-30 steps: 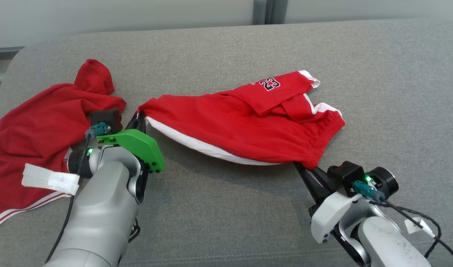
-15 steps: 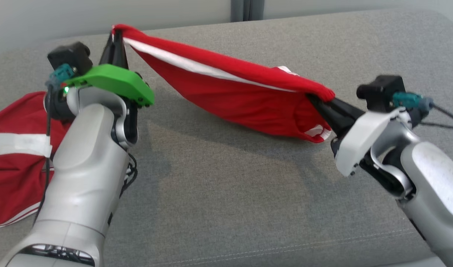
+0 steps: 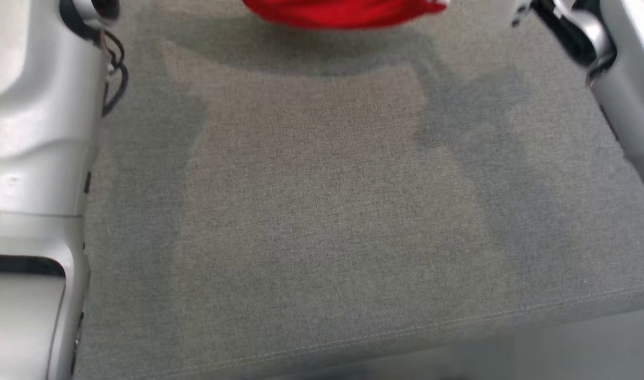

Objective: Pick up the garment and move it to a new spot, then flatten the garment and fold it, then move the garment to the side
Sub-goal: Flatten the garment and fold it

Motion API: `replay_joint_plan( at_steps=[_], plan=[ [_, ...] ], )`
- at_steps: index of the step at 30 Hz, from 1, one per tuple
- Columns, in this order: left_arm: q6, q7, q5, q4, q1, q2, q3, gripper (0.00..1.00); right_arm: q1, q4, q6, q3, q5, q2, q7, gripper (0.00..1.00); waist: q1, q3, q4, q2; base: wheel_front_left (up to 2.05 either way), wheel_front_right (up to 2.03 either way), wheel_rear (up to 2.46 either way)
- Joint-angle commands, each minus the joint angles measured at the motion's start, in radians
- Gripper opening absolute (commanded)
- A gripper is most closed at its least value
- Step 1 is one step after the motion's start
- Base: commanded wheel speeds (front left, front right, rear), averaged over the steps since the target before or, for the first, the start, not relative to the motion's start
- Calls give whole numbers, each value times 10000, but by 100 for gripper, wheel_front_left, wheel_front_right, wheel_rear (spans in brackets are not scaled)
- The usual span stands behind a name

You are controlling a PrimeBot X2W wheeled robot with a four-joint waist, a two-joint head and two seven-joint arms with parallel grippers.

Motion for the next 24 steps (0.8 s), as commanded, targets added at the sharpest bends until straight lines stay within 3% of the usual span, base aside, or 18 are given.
replay_joint_plan(
  at_steps=[1, 10, 17, 20, 24],
  plan=[
    [27, -6, 202, -108, -479, 118, 15, 0, -543, 430, -5, -188, -391, 105, -351, 0, -2, 1341, -328, -1, 0, 0, 0],
    [-47, -8, 1363, -943, -2359, 237, 285, 0, -3452, 3363, -11, -2733, -3086, 1361, -2882, 0, -2, 2018, -459, -1, 0, 0, 0],
    [-184, -7, 2275, -2256, -2629, 232, 731, 0, -4230, 3849, -12, -4573, -5247, 2016, -4015, 0, -2, 2196, -476, -1, 0, 0, 0],
    [-399, -1, 2334, -2512, -1734, -14, 1145, 0, -3672, 4034, -11, -4614, -6077, 2294, -4136, 0, -2, 2457, -301, -1, 0, 0, 0],
    [-760, -4, 2441, -2681, -652, -178, 1294, 0, -3069, 4358, -11, -3807, -6225, 2084, -4174, 0, -2, 2540, -23, -1, 0, 0, 0]
  ],
)
